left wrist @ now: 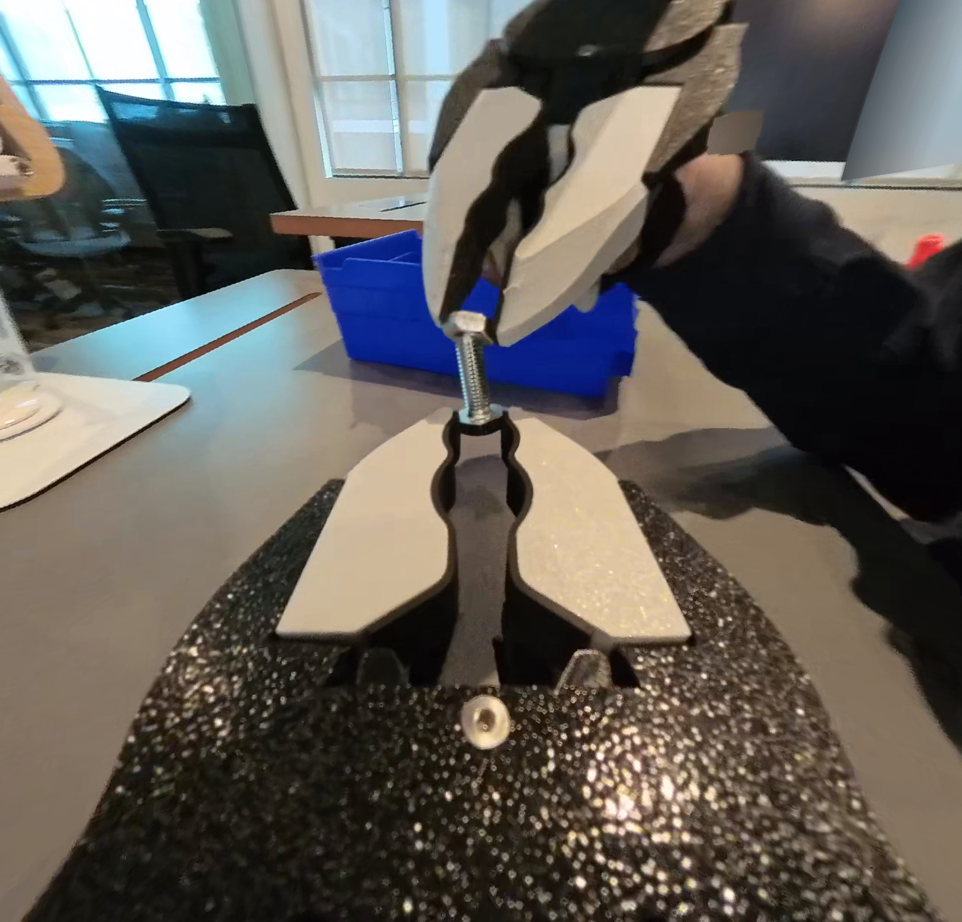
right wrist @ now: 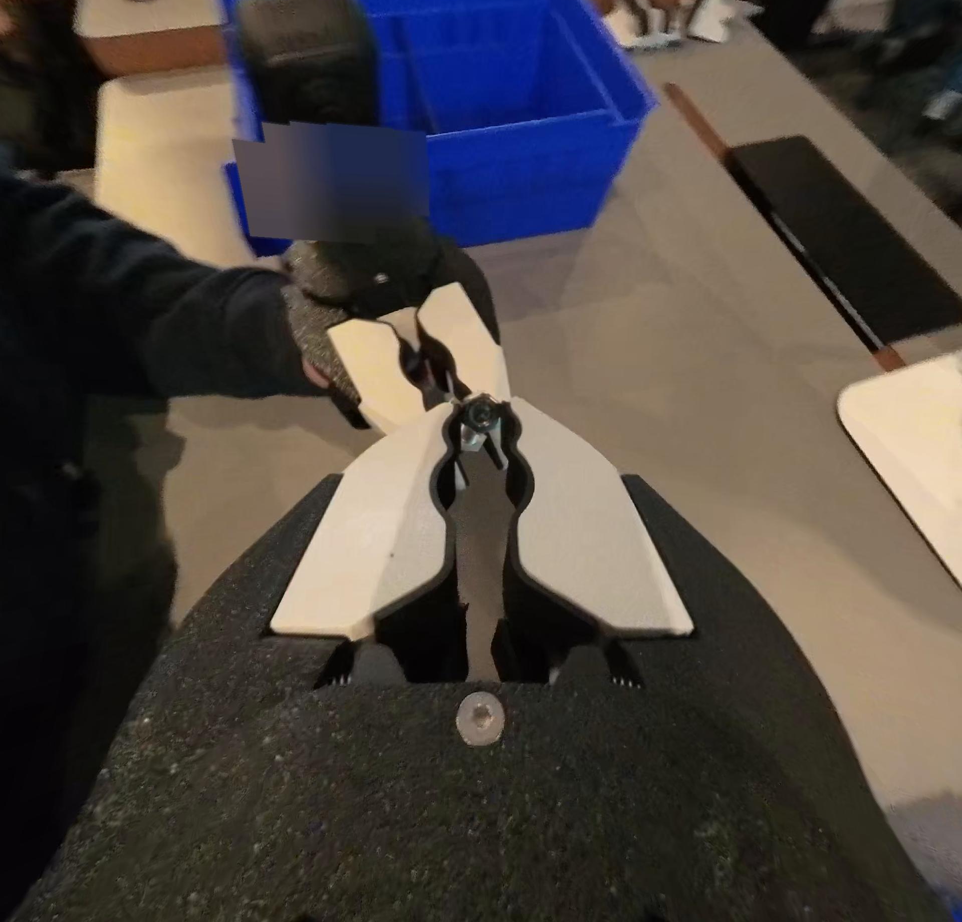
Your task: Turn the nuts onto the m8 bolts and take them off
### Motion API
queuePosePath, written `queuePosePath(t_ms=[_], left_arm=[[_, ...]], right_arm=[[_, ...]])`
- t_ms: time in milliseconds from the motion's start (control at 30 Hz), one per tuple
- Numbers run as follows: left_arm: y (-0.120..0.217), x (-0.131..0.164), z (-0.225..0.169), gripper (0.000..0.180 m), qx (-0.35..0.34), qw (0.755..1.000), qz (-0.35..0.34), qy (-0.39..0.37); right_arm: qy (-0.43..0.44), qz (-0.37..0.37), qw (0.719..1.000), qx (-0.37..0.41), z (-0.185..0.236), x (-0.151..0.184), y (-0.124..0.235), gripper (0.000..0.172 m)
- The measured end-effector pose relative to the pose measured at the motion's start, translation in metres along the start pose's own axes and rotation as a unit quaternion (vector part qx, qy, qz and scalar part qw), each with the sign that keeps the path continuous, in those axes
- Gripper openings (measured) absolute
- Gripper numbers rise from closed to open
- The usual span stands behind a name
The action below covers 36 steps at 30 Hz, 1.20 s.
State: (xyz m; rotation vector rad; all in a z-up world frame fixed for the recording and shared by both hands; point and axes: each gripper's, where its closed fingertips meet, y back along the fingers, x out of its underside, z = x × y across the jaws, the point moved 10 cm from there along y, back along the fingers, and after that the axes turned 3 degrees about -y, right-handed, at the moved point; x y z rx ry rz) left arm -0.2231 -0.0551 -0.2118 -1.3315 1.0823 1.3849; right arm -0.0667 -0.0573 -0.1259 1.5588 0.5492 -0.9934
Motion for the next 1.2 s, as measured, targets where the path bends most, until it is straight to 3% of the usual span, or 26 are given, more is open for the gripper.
queuePosePath(t_ms=[100,200,333,467,600,833,967,1100,1200], left_arm=[[0.001,0.000,0.000,0.014,-0.048,0.999,0.014,-0.011],[0.000,0.000,-0.002,0.014,-0.047,0.997,0.038,-0.042],[-0.003,0.000,-0.007,0.014,0.007,0.997,0.046,-0.057],[-0.010,0.003,-0.013,0.014,0.048,0.993,0.079,-0.076],[-0.013,0.006,-0.016,0.014,0.057,0.989,0.103,-0.085],[-0.011,0.006,-0.013,0.014,0.025,0.991,0.105,-0.080],[-0.010,0.005,-0.012,0.014,0.014,0.991,0.103,-0.081],[-0.010,0.005,-0.011,0.014,-0.001,0.991,0.109,-0.078],[-0.010,0.005,-0.012,0.014,-0.006,0.991,0.111,-0.080]], right_arm=[[-0.054,-0.010,0.996,0.066,0.009,0.000,-0.006,0.014],[-0.023,0.025,0.996,0.087,0.016,-0.001,-0.004,0.014],[0.073,0.106,0.991,0.028,0.018,-0.007,0.003,0.014],[0.156,0.211,0.963,-0.055,0.014,-0.013,0.001,0.014],[0.211,0.246,0.941,-0.098,0.011,-0.013,-0.004,0.014],[0.126,0.193,0.972,-0.032,0.010,-0.006,-0.001,0.014],[0.018,0.136,0.991,0.001,0.009,0.004,0.002,0.014],[-0.120,0.094,0.987,0.047,0.012,0.011,0.002,0.014],[-0.154,0.073,0.984,0.062,0.015,0.013,0.001,0.014]])
